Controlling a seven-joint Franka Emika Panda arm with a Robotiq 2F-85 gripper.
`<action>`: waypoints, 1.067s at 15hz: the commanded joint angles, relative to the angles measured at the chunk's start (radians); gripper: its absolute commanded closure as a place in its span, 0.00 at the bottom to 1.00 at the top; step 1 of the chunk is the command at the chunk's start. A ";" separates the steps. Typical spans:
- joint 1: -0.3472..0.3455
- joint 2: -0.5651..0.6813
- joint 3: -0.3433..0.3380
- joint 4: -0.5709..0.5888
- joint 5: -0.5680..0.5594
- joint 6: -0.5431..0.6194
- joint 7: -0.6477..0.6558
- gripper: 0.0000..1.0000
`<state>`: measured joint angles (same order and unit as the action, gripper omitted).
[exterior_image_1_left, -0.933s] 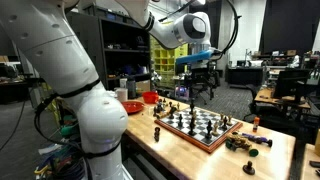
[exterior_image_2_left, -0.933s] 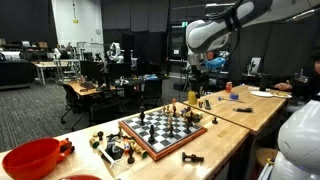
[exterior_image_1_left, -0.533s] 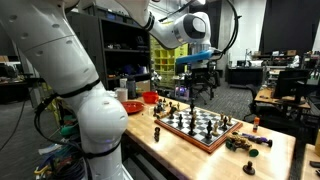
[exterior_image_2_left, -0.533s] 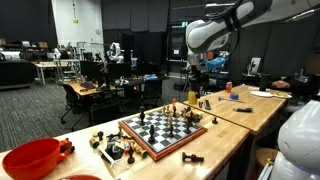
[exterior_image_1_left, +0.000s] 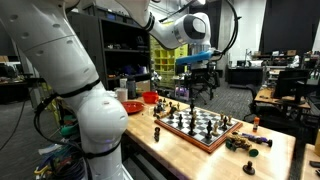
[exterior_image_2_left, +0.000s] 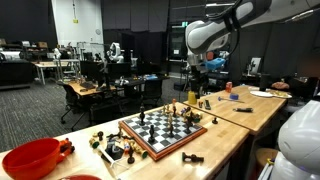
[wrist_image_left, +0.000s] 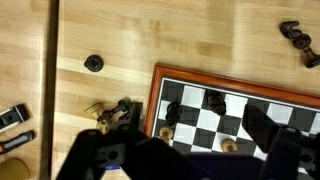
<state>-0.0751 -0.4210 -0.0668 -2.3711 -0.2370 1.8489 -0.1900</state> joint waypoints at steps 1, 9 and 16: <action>0.019 0.053 -0.010 0.051 0.022 -0.024 -0.021 0.00; 0.008 0.251 -0.041 0.197 0.090 0.005 -0.041 0.00; -0.032 0.411 -0.092 0.288 0.224 0.071 -0.164 0.00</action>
<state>-0.0860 -0.0658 -0.1465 -2.1322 -0.0659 1.9127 -0.2925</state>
